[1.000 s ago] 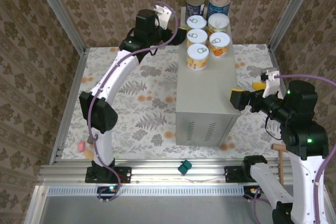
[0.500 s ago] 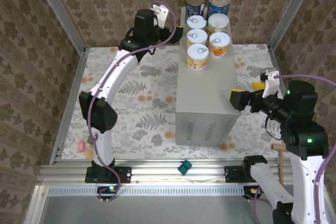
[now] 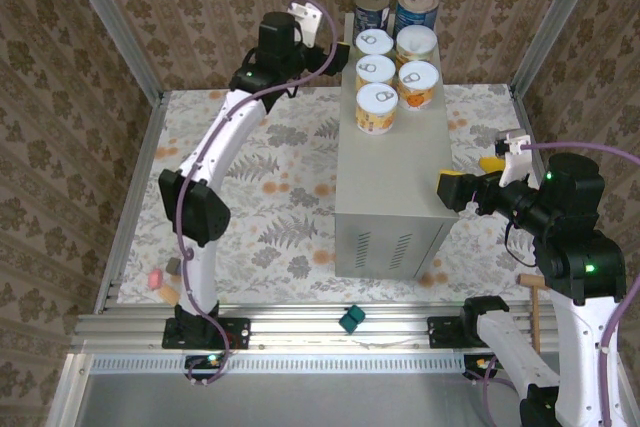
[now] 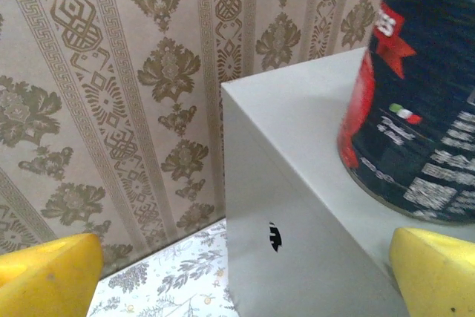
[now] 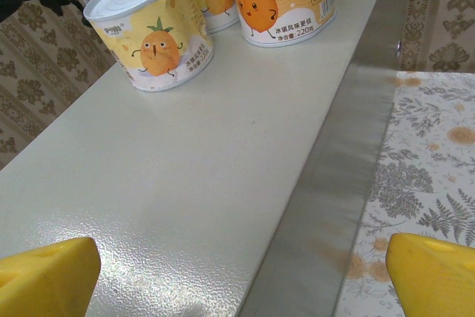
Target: Place and organize the canned foods onto the counter
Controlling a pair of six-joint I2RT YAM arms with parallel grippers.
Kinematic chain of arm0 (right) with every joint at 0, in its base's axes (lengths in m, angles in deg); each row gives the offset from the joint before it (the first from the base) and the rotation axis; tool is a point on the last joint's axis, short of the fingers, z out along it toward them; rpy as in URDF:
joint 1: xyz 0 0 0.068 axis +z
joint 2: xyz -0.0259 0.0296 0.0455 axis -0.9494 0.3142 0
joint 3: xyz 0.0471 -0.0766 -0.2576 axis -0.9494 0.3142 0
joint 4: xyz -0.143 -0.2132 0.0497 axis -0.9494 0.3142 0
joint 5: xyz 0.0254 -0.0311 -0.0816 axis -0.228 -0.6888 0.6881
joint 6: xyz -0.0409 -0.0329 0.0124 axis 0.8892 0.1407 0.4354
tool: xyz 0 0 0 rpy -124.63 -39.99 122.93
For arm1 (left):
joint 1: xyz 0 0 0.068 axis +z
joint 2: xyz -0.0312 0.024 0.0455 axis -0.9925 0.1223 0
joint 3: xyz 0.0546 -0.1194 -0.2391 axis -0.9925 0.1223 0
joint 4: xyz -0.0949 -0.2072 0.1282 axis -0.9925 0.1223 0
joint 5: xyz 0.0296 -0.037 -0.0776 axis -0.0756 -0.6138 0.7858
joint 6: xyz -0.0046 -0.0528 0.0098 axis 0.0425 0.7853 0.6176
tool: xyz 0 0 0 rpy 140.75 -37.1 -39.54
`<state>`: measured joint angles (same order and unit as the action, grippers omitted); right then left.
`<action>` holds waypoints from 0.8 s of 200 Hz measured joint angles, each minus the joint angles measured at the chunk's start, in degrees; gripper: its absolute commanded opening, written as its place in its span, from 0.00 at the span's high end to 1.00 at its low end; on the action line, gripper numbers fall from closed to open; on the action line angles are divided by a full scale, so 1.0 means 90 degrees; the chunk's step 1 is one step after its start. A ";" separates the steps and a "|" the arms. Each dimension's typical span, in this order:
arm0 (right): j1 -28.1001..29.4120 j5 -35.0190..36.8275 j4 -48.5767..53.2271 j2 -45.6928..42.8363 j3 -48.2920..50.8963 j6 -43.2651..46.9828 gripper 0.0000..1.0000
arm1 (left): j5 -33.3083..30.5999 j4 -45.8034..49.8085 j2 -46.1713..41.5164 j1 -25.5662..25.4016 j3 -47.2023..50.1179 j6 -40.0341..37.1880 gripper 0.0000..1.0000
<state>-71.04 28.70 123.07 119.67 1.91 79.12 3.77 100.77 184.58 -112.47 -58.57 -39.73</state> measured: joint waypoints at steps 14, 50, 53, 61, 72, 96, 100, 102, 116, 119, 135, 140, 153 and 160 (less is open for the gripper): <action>0.0000 0.0000 0.0002 0.0000 0.0000 0.0002 0.00 | 0.0002 0.0068 0.0189 0.0019 -0.0282 0.0044 0.00; 0.0000 0.0000 0.0046 0.0000 0.0000 0.0070 0.00 | 0.0073 0.0216 0.0527 0.0039 -0.0792 0.0070 0.00; 0.0000 0.0002 0.0051 0.0000 0.0000 0.0073 0.00 | 0.0085 0.0223 0.0542 0.0039 -0.0816 0.0073 0.00; 0.0000 0.0000 0.0063 0.0000 0.0000 0.0085 0.00 | 0.0100 0.0260 0.0573 0.0039 -0.0884 0.0078 0.00; 0.0000 0.0002 0.0068 0.0000 0.0000 0.0090 0.00 | 0.0102 0.0308 0.0583 0.0039 -0.0916 0.0092 0.00; 0.0000 0.0002 0.0068 0.0000 0.0000 0.0092 0.00 | 0.0160 0.0357 0.0585 0.0039 -0.0954 0.0092 0.00; 0.0000 0.0002 0.0068 0.0000 0.0000 0.0092 0.00 | 0.0170 0.0357 0.0585 0.0039 -0.0957 0.0092 0.00; 0.0000 0.0002 0.0068 0.0000 0.0000 0.0092 0.00 | 0.0180 0.0357 0.0588 0.0039 -0.0959 0.0092 0.00; 0.0000 0.0002 0.0068 -0.0002 0.0000 0.0092 0.00 | 0.0219 0.0357 0.0590 0.0039 -0.0974 0.0092 0.00; 0.0000 0.0002 0.0070 -0.0002 0.0000 0.0092 0.00 | 0.0221 0.0357 0.0593 0.0039 -0.0974 0.0092 0.00; 0.0002 0.0010 0.0070 -0.0002 0.0000 0.0092 0.00 | 0.0257 0.0357 0.0607 0.0039 -0.0986 0.0092 0.00; 0.0007 0.0019 0.0070 -0.0002 0.0000 0.0092 0.00 | 0.0267 0.0357 0.0617 0.0039 -0.0988 0.0092 0.00; 0.0019 0.0022 0.0070 -0.0002 0.0000 0.0092 0.00 | 0.0296 0.0352 0.0656 0.0039 -0.1010 0.0119 0.00; 0.0029 0.0024 0.0068 -0.0002 0.0000 0.0092 0.00 | 0.0318 0.0350 0.0668 0.0039 -0.1032 0.0131 0.00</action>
<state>-70.78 28.92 123.69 119.64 1.91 79.95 6.63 103.92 190.59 -112.12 -67.86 -38.55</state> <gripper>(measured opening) 0.999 0.999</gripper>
